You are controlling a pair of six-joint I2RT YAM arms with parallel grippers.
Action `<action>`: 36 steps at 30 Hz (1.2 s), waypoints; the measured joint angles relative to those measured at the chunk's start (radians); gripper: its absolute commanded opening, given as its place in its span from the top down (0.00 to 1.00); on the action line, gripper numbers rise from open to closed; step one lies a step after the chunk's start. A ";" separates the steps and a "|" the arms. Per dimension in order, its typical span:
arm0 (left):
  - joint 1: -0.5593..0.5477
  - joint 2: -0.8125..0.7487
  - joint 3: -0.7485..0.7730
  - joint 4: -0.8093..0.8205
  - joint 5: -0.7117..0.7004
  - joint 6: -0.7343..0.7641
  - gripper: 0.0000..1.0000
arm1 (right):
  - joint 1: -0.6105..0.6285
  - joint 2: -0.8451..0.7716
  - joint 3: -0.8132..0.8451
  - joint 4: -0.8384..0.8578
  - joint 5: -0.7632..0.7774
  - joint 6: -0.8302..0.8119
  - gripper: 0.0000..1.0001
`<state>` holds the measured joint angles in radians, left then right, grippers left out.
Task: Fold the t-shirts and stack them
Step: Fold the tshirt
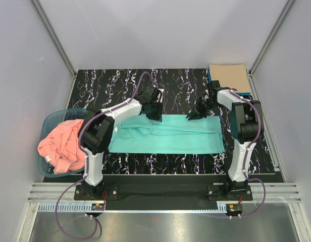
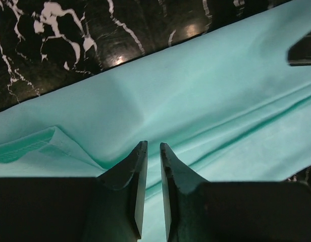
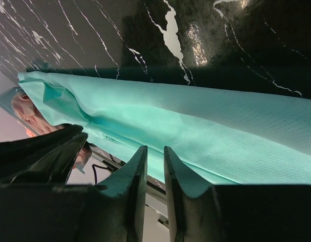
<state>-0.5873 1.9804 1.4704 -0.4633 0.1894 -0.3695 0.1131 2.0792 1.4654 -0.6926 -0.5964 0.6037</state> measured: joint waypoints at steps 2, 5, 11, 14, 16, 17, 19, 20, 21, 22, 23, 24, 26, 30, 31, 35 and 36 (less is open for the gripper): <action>-0.005 0.023 0.001 -0.018 -0.035 -0.005 0.78 | 0.000 0.000 -0.004 0.000 0.000 0.000 0.74; -0.008 0.059 0.018 -0.059 -0.078 -0.006 0.78 | 0.000 0.000 -0.007 -0.001 0.001 -0.001 0.74; -0.012 0.089 0.057 -0.160 -0.133 -0.016 0.79 | -0.001 0.004 -0.007 -0.002 0.004 -0.001 0.74; -0.023 0.071 0.018 -0.169 -0.134 -0.026 0.79 | -0.001 0.013 -0.007 -0.002 0.005 -0.001 0.74; -0.035 0.053 -0.015 -0.179 -0.133 -0.033 0.79 | -0.001 0.019 -0.008 -0.003 0.010 -0.001 0.74; -0.042 0.039 -0.033 -0.180 -0.133 -0.036 0.80 | -0.001 0.019 -0.010 -0.003 0.010 -0.001 0.74; -0.056 0.014 -0.068 -0.189 -0.132 -0.046 0.81 | -0.001 0.020 -0.013 -0.003 0.010 -0.001 0.74; -0.063 0.002 -0.087 -0.190 -0.130 -0.049 0.81 | -0.001 0.021 -0.013 -0.004 0.010 -0.001 0.74; -0.070 -0.010 -0.104 -0.192 -0.130 -0.051 0.81 | -0.001 0.021 -0.014 -0.004 0.010 -0.001 0.74; -0.076 -0.023 -0.120 -0.193 -0.130 -0.056 0.81 | -0.001 0.021 -0.014 -0.004 0.010 -0.002 0.74; -0.081 -0.034 -0.137 -0.190 -0.130 -0.058 0.81 | -0.001 0.021 -0.015 -0.004 0.011 -0.002 0.73; -0.087 -0.050 -0.156 -0.190 -0.130 -0.059 0.81 | -0.001 0.021 -0.015 -0.004 0.012 -0.003 0.73; -0.095 -0.081 -0.191 -0.194 -0.134 -0.059 0.79 | -0.001 0.021 -0.018 -0.006 0.013 -0.005 0.73; -0.105 -0.109 -0.197 -0.195 -0.134 -0.052 0.78 | 0.000 0.021 -0.026 -0.008 0.010 -0.006 0.74; -0.106 -0.114 -0.196 -0.194 -0.134 -0.049 0.78 | 0.001 0.021 -0.028 -0.009 0.008 -0.007 0.74; -0.106 -0.116 -0.187 -0.187 -0.118 -0.047 0.79 | 0.021 0.021 -0.029 -0.013 0.000 -0.015 0.77; -0.106 -0.116 -0.187 -0.185 -0.113 -0.048 0.80 | 0.035 0.021 -0.030 -0.012 -0.004 -0.016 0.79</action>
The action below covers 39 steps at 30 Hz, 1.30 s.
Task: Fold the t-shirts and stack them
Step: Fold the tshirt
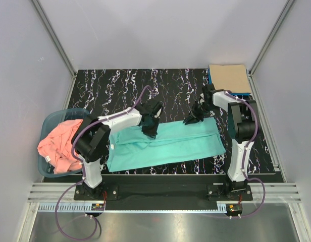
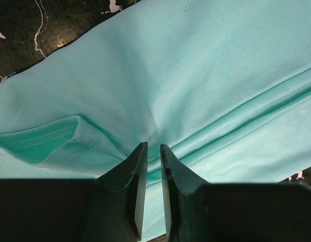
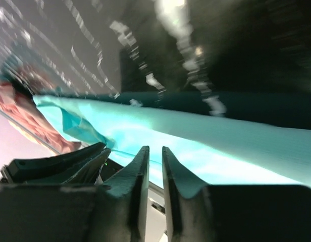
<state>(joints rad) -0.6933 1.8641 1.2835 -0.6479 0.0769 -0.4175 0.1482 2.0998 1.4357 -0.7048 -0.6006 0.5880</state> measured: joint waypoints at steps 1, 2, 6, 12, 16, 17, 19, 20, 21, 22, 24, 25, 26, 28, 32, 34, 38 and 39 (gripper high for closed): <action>0.000 0.001 0.000 0.002 0.006 -0.002 0.80 | 0.012 0.000 -0.001 0.000 -0.005 0.000 0.80; 0.000 0.002 0.000 0.005 0.012 -0.003 0.80 | 0.029 0.000 -0.004 0.004 -0.014 0.000 0.80; 0.000 0.014 0.000 0.014 0.031 -0.009 0.80 | 0.087 0.000 -0.031 0.014 -0.047 0.001 0.83; 0.000 0.047 0.000 0.013 0.035 -0.011 0.81 | 0.092 0.000 -0.090 0.029 -0.052 -0.016 0.85; 0.001 0.055 0.001 0.013 0.035 -0.013 0.81 | 0.085 -0.039 -0.179 0.054 -0.060 -0.042 0.85; 0.001 0.056 0.003 0.012 0.035 -0.013 0.81 | 0.085 -0.058 -0.204 0.052 -0.053 -0.047 0.85; 0.001 0.065 0.014 0.009 0.035 -0.012 0.81 | 0.081 -0.093 -0.257 0.053 -0.044 -0.056 0.87; 0.000 0.071 0.023 0.006 0.035 -0.009 0.81 | 0.079 -0.106 -0.277 0.053 -0.040 -0.058 0.87; 0.000 0.077 0.032 0.004 0.035 -0.005 0.80 | 0.076 -0.113 -0.288 0.051 -0.039 -0.059 0.86; 0.000 0.085 0.046 0.001 0.034 0.002 0.77 | 0.070 -0.117 -0.295 0.050 -0.040 -0.060 0.87; -0.002 0.097 0.073 -0.009 0.027 0.028 0.68 | 0.053 -0.118 -0.297 0.050 -0.040 -0.061 0.86; -0.002 0.099 0.087 -0.014 0.021 0.042 0.59 | 0.041 -0.118 -0.297 0.050 -0.039 -0.061 0.86; -0.002 0.099 0.099 -0.018 0.015 0.061 0.53 | 0.029 -0.118 -0.297 0.048 -0.039 -0.061 0.86; -0.002 0.095 0.130 -0.037 0.002 0.095 0.45 | 0.006 -0.118 -0.295 0.044 -0.035 -0.061 0.86; 0.005 0.053 0.201 -0.089 -0.019 0.148 0.41 | -0.018 -0.117 -0.274 0.026 -0.007 -0.074 0.85; 0.024 0.024 0.249 -0.115 -0.020 0.165 0.43 | -0.022 -0.105 -0.247 0.013 0.009 -0.084 0.85; 0.122 -0.035 0.280 -0.123 -0.002 0.185 0.44 | -0.022 -0.075 -0.184 -0.009 0.018 -0.099 0.73; 0.158 -0.046 0.276 -0.123 0.003 0.189 0.44 | -0.019 -0.071 -0.168 -0.013 0.021 -0.104 0.70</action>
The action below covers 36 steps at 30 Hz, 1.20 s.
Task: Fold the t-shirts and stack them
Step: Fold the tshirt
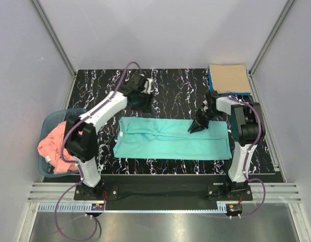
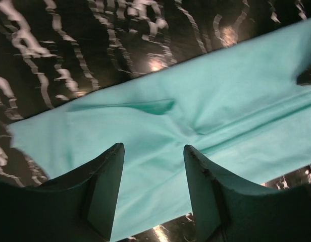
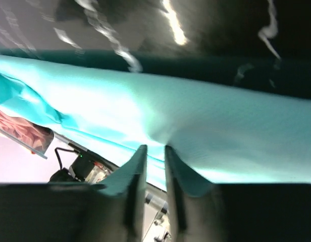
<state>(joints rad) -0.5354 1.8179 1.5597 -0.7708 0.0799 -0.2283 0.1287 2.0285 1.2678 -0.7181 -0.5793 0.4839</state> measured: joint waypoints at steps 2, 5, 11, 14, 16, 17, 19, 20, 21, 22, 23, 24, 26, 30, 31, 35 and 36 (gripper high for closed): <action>0.087 -0.017 -0.023 0.010 0.030 0.015 0.43 | 0.004 0.001 0.032 -0.005 0.010 -0.011 0.63; 0.196 -0.024 -0.079 0.019 0.056 0.027 0.42 | 0.034 0.001 0.111 -0.008 0.010 -0.018 0.55; 0.280 -0.023 -0.157 0.042 0.120 0.021 0.41 | 0.185 0.024 0.307 0.026 -0.018 -0.005 0.41; 0.280 -0.021 -0.164 0.086 0.156 0.016 0.42 | 0.251 0.079 0.410 0.053 -0.044 0.012 0.41; 0.279 -0.011 -0.164 0.124 0.174 0.013 0.44 | 0.277 0.122 0.457 0.062 -0.056 0.026 0.44; 0.278 -0.004 -0.164 0.137 0.176 0.013 0.44 | 0.285 0.146 0.476 0.064 -0.061 0.031 0.45; 0.277 0.016 -0.164 0.153 0.177 0.013 0.45 | 0.298 0.188 0.500 0.067 -0.062 0.045 0.48; 0.277 0.027 -0.164 0.160 0.177 0.013 0.47 | 0.303 0.208 0.506 0.065 -0.061 0.051 0.50; 0.277 0.040 -0.164 0.167 0.177 0.013 0.48 | 0.308 0.226 0.513 0.063 -0.061 0.057 0.50; 0.277 0.051 -0.167 0.175 0.177 0.013 0.48 | 0.312 0.241 0.516 0.063 -0.060 0.063 0.50; 0.277 0.060 -0.172 0.182 0.177 0.013 0.49 | 0.317 0.250 0.520 0.059 -0.059 0.068 0.51; 0.277 0.066 -0.177 0.188 0.177 0.013 0.49 | 0.325 0.262 0.524 0.056 -0.059 0.072 0.51; 0.277 0.078 -0.191 0.196 0.178 0.013 0.50 | 0.338 0.273 0.531 0.053 -0.059 0.081 0.51; 0.277 0.085 -0.217 0.205 0.180 0.011 0.52 | 0.365 0.286 0.560 0.047 -0.060 0.096 0.53; 0.277 0.087 -0.220 0.208 0.182 0.011 0.54 | 0.372 0.291 0.569 0.047 -0.060 0.098 0.53; 0.277 0.091 -0.227 0.219 0.193 0.010 0.56 | 0.399 0.296 0.579 0.047 -0.061 0.106 0.54; 0.277 0.092 -0.227 0.221 0.197 0.010 0.56 | 0.403 0.296 0.579 0.047 -0.061 0.109 0.54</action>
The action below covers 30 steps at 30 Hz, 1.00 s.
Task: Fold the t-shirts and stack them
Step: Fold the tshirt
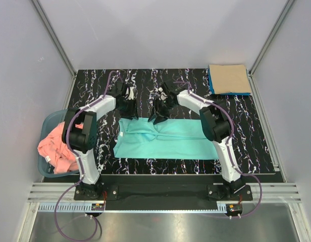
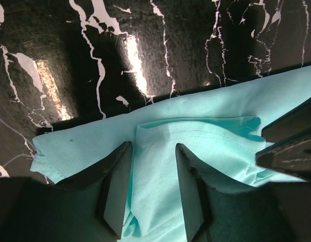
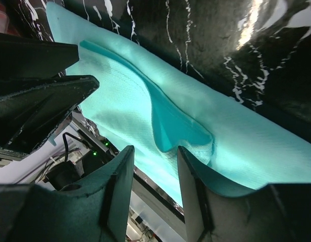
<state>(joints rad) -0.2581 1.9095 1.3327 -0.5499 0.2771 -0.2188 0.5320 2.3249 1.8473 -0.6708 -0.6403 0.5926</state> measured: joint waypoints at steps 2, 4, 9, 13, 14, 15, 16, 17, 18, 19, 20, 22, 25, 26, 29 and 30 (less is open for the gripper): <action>0.000 0.003 0.000 0.008 0.008 -0.003 0.60 | 0.010 0.000 0.000 0.000 0.000 0.003 0.55; 0.000 0.009 0.000 0.014 0.013 -0.010 0.66 | 0.014 0.000 0.000 0.000 0.000 0.005 0.58; 0.000 0.028 0.000 0.019 0.020 -0.022 0.82 | 0.016 0.000 0.000 -0.006 0.003 0.009 0.68; 0.000 0.031 0.000 0.017 0.024 -0.026 0.91 | 0.016 0.000 0.000 -0.008 0.011 0.013 0.85; 0.000 0.031 0.000 0.018 0.024 -0.026 0.92 | 0.016 0.000 0.000 -0.010 0.013 0.014 0.89; 0.000 0.031 0.000 0.017 0.024 -0.026 0.93 | 0.016 0.000 0.000 -0.012 0.016 0.015 0.94; 0.000 0.030 -0.002 0.018 0.024 -0.025 0.93 | 0.016 0.000 0.000 -0.014 0.019 0.014 0.96; 0.000 0.024 -0.009 0.019 0.024 -0.024 0.94 | 0.016 0.000 0.000 -0.015 0.021 0.016 0.99; 0.000 0.016 -0.018 0.020 0.024 -0.025 0.94 | 0.016 0.000 -0.002 -0.014 0.022 0.016 1.00; 0.000 0.004 -0.031 0.019 0.024 -0.025 0.94 | 0.016 0.000 -0.005 -0.013 0.022 0.017 1.00; 0.000 -0.012 -0.046 0.018 0.024 -0.025 0.94 | 0.016 -0.001 -0.011 -0.012 0.022 0.017 1.00; 0.000 -0.048 -0.080 0.019 0.025 -0.025 0.94 | 0.016 -0.007 -0.039 -0.005 0.022 0.018 1.00; 0.000 -0.108 -0.126 0.019 0.028 -0.025 0.93 | 0.018 -0.029 -0.096 -0.005 0.022 0.021 1.00; 0.000 -0.127 -0.141 0.020 0.030 -0.024 0.93 | 0.018 -0.039 -0.112 -0.005 0.021 0.024 1.00; -0.001 -0.187 -0.189 0.021 0.037 -0.024 0.92 | 0.024 -0.069 -0.148 -0.002 0.021 0.030 1.00; -0.001 -0.205 -0.204 0.024 0.039 -0.024 0.92 | 0.027 -0.081 -0.159 0.002 0.020 0.031 1.00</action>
<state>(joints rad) -0.2592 1.7046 1.1290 -0.5259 0.3164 -0.2428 0.5591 2.2440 1.6886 -0.6693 -0.6205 0.6235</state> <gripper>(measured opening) 0.078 0.011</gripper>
